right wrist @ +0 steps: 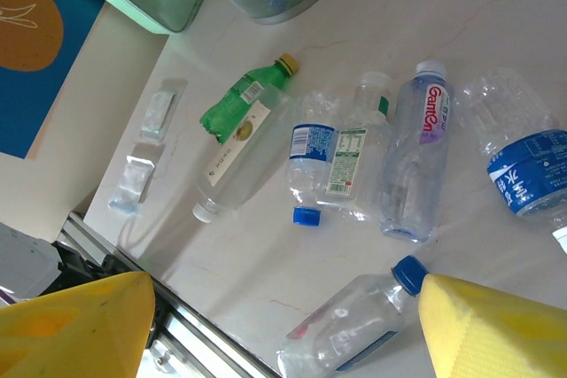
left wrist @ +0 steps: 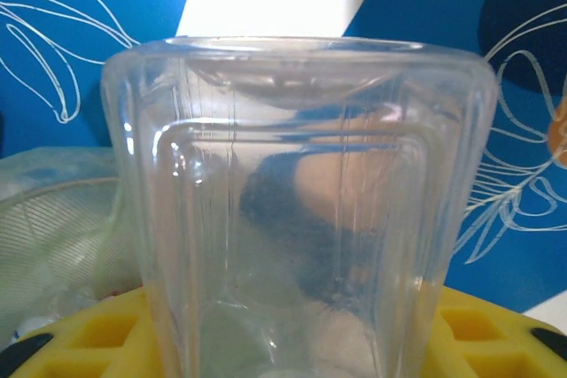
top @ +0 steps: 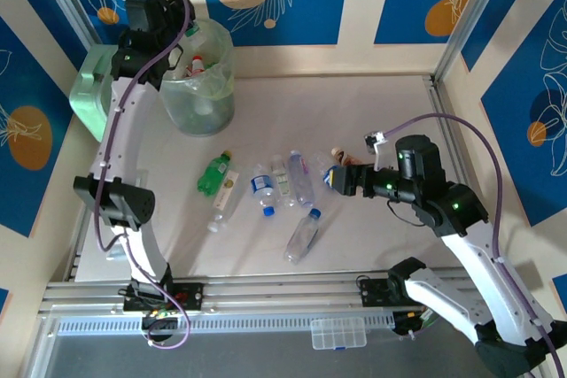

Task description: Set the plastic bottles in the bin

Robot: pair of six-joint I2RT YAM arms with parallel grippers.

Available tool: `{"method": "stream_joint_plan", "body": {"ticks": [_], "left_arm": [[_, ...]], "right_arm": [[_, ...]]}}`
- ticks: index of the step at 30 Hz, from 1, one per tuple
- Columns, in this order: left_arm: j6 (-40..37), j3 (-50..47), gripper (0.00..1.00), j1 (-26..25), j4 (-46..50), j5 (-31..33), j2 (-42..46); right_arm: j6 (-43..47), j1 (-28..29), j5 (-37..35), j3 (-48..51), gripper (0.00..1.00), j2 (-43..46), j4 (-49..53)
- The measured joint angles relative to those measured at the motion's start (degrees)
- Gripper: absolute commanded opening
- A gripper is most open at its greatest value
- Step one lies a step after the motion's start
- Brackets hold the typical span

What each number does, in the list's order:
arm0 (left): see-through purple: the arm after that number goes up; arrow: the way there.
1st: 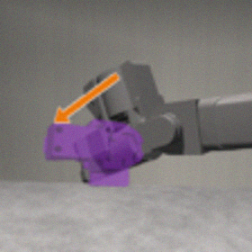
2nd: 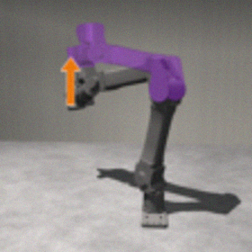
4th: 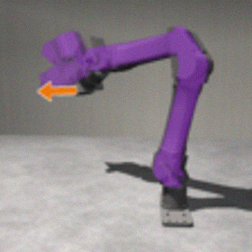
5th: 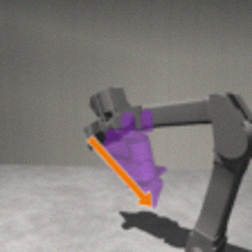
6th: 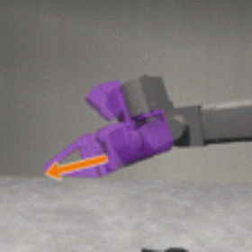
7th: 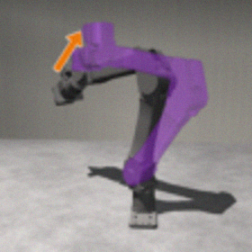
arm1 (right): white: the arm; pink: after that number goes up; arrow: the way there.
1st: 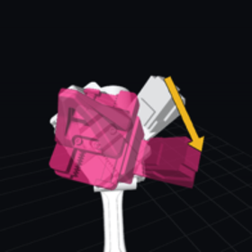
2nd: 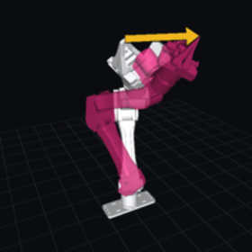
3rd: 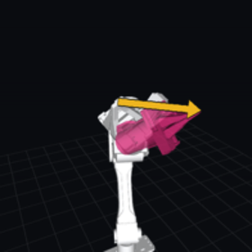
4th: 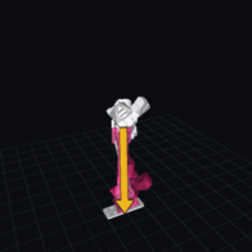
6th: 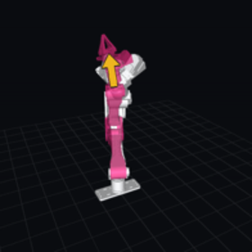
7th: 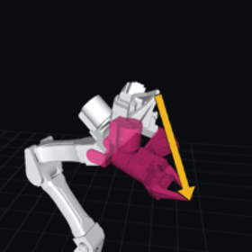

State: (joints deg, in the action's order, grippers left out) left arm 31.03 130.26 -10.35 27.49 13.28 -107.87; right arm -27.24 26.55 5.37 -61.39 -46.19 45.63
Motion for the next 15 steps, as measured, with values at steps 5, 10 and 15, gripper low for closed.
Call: {"method": "stream_joint_plan", "body": {"ticks": [5, 10, 15], "left_arm": [[-4.3, 1.8, 0.00, 1.6, 2.0, 2.4, -4.1], [-7.0, 2.1, 0.00, 3.1, 4.7, 3.3, -9.0], [-7.4, 2.7, 0.00, 3.8, 9.5, 4.4, -14.1]], "right_arm": [[0.0, 0.0, 0.0, 0.0, 0.79, -2.4, -0.2], [-0.2, 0.0, 0.0, 0.4, 0.79, -3.7, -1.0], [-0.9, 0.0, 0.0, 1.2, 0.79, -5.5, -1.9]]}}
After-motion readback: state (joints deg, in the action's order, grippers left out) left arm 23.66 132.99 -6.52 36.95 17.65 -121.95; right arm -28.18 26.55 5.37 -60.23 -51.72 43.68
